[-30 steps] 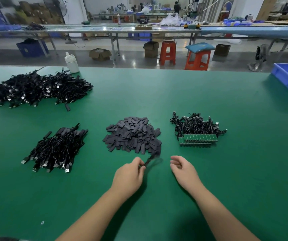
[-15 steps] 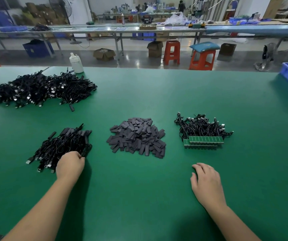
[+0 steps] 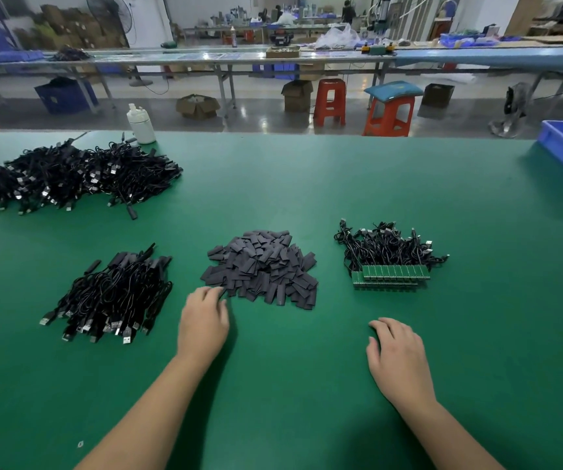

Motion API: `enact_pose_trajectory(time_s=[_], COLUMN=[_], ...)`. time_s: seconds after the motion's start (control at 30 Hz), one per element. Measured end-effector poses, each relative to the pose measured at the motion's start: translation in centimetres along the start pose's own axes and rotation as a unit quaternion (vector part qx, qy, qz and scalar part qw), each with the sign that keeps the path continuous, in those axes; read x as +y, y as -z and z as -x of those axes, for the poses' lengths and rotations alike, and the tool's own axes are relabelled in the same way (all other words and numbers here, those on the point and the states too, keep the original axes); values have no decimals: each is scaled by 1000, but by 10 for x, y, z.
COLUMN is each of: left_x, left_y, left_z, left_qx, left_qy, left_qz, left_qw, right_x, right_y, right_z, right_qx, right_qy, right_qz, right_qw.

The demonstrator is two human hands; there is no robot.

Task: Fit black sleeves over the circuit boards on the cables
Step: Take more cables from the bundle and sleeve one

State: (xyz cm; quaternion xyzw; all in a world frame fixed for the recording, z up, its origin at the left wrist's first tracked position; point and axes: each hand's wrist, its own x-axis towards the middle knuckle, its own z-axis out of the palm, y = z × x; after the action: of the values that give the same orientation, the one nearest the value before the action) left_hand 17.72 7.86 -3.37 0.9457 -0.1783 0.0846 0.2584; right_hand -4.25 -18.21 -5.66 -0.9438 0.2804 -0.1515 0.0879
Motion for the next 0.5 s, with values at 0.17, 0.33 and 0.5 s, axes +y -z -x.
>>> enact_pose_trajectory(time_s=[0.17,0.33,0.5], left_x=[68,87,83], left_y=[-42,-68,-72], left_z=[23,48,46], left_qx=[-29,-28,-15], left_qy=[-3,-129,-115], left_qz=[49,-51,-58], left_qw=[998,990,992], right_x=[0,-3,3], right_y=[0,6,29], right_z=[-1,-7,-63], right_qx=[-5,-34,26], right_qy=[-6,-15,-7], right_qz=[-10,10,-20], right_qw=[1000,999,999])
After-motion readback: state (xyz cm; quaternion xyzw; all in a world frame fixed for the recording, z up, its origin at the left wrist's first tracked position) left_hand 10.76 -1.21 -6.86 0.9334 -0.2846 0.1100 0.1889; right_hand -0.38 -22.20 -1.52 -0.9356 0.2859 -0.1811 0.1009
